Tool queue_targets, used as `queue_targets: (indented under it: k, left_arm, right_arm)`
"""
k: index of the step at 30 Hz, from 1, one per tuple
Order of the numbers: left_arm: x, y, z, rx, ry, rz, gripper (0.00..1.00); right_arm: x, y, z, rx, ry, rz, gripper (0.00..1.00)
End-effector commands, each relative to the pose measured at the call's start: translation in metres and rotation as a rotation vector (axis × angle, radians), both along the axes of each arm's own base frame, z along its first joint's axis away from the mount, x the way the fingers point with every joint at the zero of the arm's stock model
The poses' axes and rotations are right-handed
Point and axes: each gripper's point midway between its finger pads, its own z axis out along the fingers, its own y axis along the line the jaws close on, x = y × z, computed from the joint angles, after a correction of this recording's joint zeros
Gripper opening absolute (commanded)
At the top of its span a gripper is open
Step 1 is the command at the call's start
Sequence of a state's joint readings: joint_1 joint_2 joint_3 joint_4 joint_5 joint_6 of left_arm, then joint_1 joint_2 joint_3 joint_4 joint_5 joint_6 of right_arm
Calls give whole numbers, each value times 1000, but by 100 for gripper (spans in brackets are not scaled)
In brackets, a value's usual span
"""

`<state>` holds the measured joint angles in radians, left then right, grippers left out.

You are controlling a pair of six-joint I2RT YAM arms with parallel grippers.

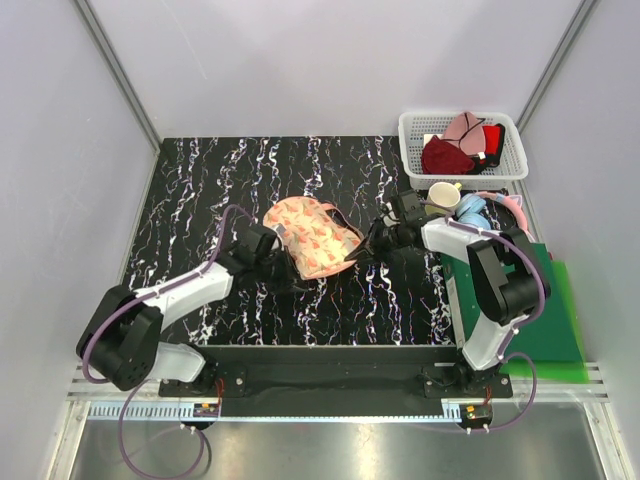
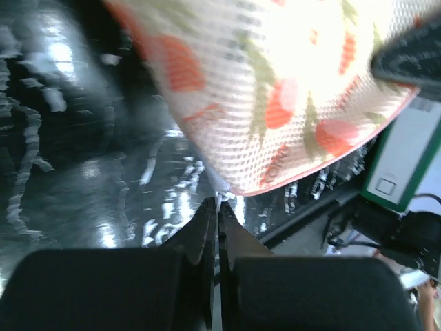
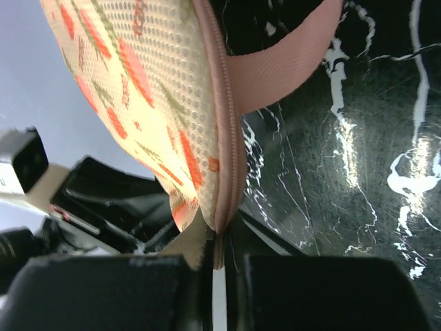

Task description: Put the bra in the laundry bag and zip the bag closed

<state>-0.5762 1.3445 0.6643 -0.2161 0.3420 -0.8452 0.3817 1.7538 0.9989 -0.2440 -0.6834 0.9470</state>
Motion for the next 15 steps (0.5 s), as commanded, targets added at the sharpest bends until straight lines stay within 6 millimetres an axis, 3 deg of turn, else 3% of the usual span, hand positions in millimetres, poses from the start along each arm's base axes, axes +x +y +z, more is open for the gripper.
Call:
queue_targets:
  k: [1, 2, 6, 9, 13, 15]
  left_arm:
    - [2, 37, -9, 174, -31, 37, 0]
    - [-1, 43, -11, 206, -21, 33, 5]
    - [6, 42, -3, 223, -65, -6, 20]
    - [14, 41, 13, 280, -148, -38, 35]
    - [18, 27, 42, 363, -283, -107, 39]
    - [8, 6, 56, 361, -355, -177, 40]
  right_arm:
    - [-1, -5, 0, 49, -75, 94, 1]
    - [-2, -6, -2, 42, -72, 98, 2]
    - [-3, -17, -5, -50, -104, 92, 35]
    - [-11, -41, -11, -215, -96, 101, 48]
    - [-19, -77, -14, -474, -148, 159, 65]
    - [-26, -95, -10, -657, -195, 173, 74]
